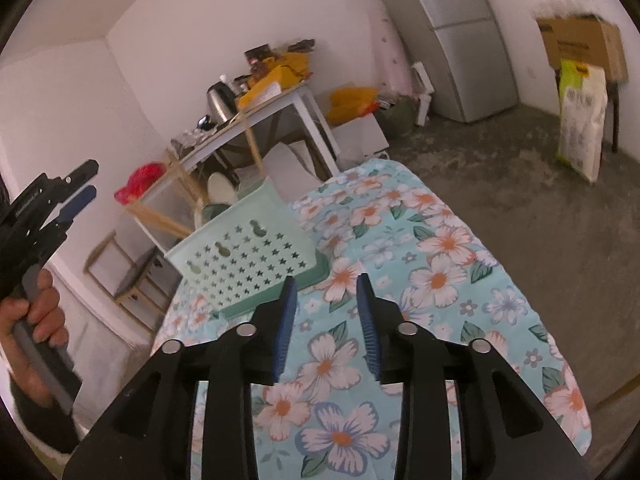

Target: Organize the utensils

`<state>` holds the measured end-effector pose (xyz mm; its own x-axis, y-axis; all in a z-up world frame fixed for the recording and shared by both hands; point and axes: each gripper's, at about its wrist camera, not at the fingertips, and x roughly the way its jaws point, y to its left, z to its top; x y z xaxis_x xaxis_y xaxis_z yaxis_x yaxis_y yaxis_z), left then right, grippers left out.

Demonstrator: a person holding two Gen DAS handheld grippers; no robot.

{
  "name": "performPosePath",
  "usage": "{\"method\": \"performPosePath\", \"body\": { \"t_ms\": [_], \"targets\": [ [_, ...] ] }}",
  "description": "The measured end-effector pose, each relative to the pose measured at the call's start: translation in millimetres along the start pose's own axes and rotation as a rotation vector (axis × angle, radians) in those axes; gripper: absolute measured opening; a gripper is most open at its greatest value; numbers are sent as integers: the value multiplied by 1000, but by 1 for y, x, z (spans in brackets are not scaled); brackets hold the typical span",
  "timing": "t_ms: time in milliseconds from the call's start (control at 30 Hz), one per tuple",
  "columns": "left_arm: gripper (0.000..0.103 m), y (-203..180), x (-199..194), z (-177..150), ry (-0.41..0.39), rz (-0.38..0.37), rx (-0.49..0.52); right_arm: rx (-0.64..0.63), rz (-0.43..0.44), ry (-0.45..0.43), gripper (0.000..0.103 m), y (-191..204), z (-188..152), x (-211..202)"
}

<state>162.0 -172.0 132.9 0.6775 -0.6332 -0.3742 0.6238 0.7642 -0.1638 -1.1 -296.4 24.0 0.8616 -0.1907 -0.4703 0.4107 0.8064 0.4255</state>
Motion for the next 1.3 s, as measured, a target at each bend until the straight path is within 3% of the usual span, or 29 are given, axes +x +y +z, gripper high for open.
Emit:
{"method": "performPosePath", "body": {
  "t_ms": [133,267,367,500,767,1100,1300],
  "targets": [
    [73,1,-15,-40,93,17,2,-126,-25,6,51,24,-9,-6],
    [90,3,-27,-85,171,54,13,-234,-57,12,77,47,-23,-12],
    [97,3,-36,-109,203,103,31,-257,-75,33,87,56,-32,-13],
    [97,6,-50,-130,205,167,27,-309,-104,67,94,69,-42,-8],
    [97,16,-64,-133,181,269,-28,-472,-197,61,95,93,-55,-6],
    [97,28,-72,-126,166,468,-58,-487,-248,28,95,98,-48,-10],
    [97,26,-79,-124,135,476,-47,-468,-280,0,95,94,-40,-14]
  ]
}}
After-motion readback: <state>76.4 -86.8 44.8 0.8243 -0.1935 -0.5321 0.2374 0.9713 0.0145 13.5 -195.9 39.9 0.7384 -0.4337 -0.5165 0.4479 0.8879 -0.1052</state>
